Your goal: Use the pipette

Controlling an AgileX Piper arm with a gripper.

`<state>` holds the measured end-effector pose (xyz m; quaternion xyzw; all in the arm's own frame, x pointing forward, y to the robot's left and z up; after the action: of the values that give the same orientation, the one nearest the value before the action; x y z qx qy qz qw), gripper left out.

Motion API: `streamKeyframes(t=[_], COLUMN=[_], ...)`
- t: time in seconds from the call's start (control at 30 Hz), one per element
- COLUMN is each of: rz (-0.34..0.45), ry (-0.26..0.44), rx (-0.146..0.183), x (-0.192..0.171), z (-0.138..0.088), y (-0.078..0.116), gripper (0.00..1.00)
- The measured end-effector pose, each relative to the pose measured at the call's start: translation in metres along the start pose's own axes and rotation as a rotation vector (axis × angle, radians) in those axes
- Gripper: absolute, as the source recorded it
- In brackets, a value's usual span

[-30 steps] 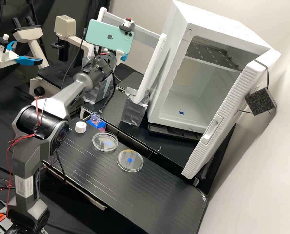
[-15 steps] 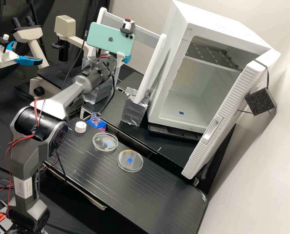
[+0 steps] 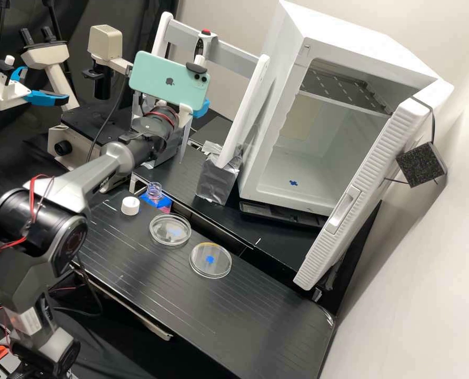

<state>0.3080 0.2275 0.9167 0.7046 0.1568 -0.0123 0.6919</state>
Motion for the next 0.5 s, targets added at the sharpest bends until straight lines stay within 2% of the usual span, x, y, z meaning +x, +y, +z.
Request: streamKeyframes(t=[0.03, 0.07, 0.1, 0.13, 0.17, 0.2, 0.23, 0.27, 0.33, 0.37, 0.43, 0.47, 0.5], rz=[0.010, 0.038, 0.079, 0.138, 0.204, 0.289, 0.391, 0.486, 0.609, 0.648, 0.691, 0.700, 0.696], ry=[-0.021, -0.090, -0.160, -0.234, -0.285, -0.317, -0.328, -0.310, -0.177, -0.092, 0.066, 0.119, 0.141], rx=[0.006, 0.036, 0.043, 0.033, -0.006, 0.020, 0.025, 0.032, 0.069, 0.063, 0.034, 0.028, 0.027], x=[-0.008, -0.020, -0.028, -0.038, -0.045, -0.051, -0.059, -0.066, -0.077, -0.083, -0.094, -0.099, -0.100], z=[0.003, 0.012, 0.021, 0.034, 0.045, 0.055, 0.066, 0.072, 0.071, 0.068, 0.063, 0.063, 0.064], y=[-0.002, -0.007, -0.011, -0.016, -0.018, -0.019, -0.020, -0.021, -0.024, -0.026, -0.032, -0.035, -0.037], gripper=[1.00, 1.00, 1.00, 1.00, 1.00, 1.00, 1.00, 1.00, 1.00, 1.00, 1.00, 1.00, 1.00])
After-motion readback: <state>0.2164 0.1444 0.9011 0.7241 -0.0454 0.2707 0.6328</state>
